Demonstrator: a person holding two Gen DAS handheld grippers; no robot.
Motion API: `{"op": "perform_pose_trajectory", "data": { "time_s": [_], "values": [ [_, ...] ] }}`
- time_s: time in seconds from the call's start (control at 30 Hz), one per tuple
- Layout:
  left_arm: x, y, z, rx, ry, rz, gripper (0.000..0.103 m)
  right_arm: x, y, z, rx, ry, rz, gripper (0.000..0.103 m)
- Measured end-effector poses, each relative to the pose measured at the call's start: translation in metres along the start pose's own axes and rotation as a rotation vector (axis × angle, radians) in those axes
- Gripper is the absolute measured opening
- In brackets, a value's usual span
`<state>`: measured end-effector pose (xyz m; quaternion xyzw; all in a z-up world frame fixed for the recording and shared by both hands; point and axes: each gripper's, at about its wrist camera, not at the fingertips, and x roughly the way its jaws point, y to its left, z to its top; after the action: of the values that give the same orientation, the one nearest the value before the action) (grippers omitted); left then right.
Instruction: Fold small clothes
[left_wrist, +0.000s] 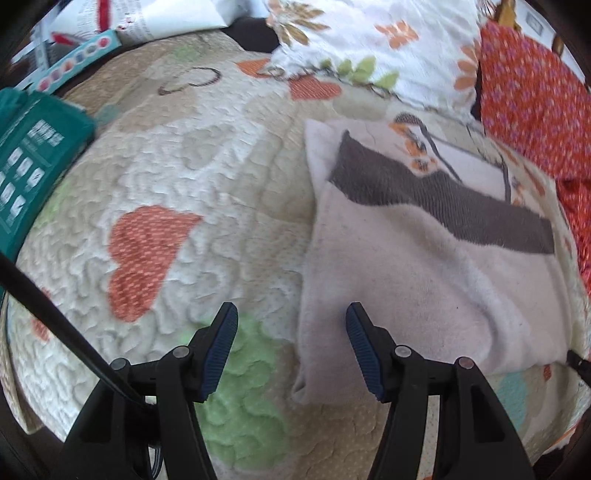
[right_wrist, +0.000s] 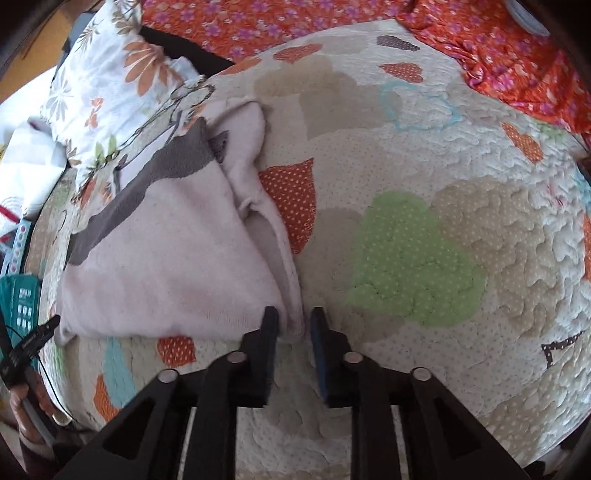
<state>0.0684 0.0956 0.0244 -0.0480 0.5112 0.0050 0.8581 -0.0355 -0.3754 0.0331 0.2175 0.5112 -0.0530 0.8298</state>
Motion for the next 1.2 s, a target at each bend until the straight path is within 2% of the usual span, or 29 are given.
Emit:
{"op": "perform_pose_trajectory", "data": {
  "time_s": [0.07, 0.1, 0.13, 0.17, 0.2, 0.23, 0.3, 0.37, 0.4, 0.47, 0.53, 0.63, 0.83, 0.9, 0.97, 1.13, 1.2],
  "values": [
    [0.005, -0.008, 0.003, 0.056, 0.022, 0.0, 0.039, 0.001, 0.003, 0.002, 0.018, -0.012, 0.002, 0.027],
    [0.003, -0.012, 0.005, 0.091, 0.02, 0.022, 0.013, 0.0, 0.002, 0.003, 0.03, -0.022, 0.0, 0.027],
    [0.0, -0.014, 0.007, 0.113, 0.009, 0.082, 0.005, 0.0, 0.001, 0.005, 0.041, -0.029, 0.0, 0.027],
    [-0.007, -0.014, 0.01, 0.122, -0.029, 0.154, 0.0, -0.001, -0.001, 0.006, 0.058, -0.04, 0.003, 0.028],
    [-0.011, -0.01, 0.012, 0.117, -0.058, 0.223, 0.0, -0.002, -0.002, 0.006, 0.066, -0.044, 0.004, 0.031],
    [-0.016, -0.002, 0.015, 0.092, -0.076, 0.255, 0.0, -0.003, -0.004, 0.007, 0.076, -0.049, 0.004, 0.033],
    [-0.022, 0.014, 0.019, 0.029, -0.081, 0.235, 0.0, -0.002, -0.009, 0.008, 0.1, -0.049, 0.005, 0.045],
    [-0.031, 0.023, 0.019, -0.005, -0.106, 0.19, 0.001, 0.002, -0.014, 0.009, 0.129, -0.037, 0.017, 0.046],
    [-0.037, 0.025, 0.018, -0.017, -0.119, 0.164, 0.003, 0.003, -0.016, 0.009, 0.143, -0.036, 0.025, 0.046],
    [-0.044, 0.024, 0.017, -0.027, -0.144, 0.127, 0.015, 0.002, -0.016, 0.008, 0.15, -0.043, 0.025, 0.047],
    [-0.05, 0.018, 0.015, -0.022, -0.172, 0.12, 0.038, 0.002, -0.014, 0.006, 0.145, -0.05, 0.015, 0.048],
    [-0.058, 0.007, 0.014, -0.008, -0.205, 0.112, 0.048, 0.004, -0.006, 0.004, 0.108, -0.063, -0.012, 0.055],
    [-0.066, 0.006, 0.013, -0.046, -0.221, 0.037, 0.051, 0.011, 0.014, -0.003, 0.001, -0.097, -0.085, 0.071],
    [-0.071, 0.006, 0.012, -0.051, -0.25, 0.039, 0.052, 0.014, 0.022, -0.008, -0.046, -0.12, -0.121, 0.078],
    [-0.079, 0.006, 0.009, -0.055, -0.287, 0.051, 0.057, 0.018, 0.03, -0.012, -0.089, -0.139, -0.157, 0.082],
    [-0.104, 0.013, 0.002, -0.091, -0.421, 0.071, 0.091, 0.027, 0.04, -0.017, -0.143, -0.171, -0.193, 0.097],
    [-0.11, 0.017, 0.0, -0.109, -0.462, 0.075, 0.098, 0.029, 0.042, -0.018, -0.134, -0.192, -0.2, 0.102]
  ]
}}
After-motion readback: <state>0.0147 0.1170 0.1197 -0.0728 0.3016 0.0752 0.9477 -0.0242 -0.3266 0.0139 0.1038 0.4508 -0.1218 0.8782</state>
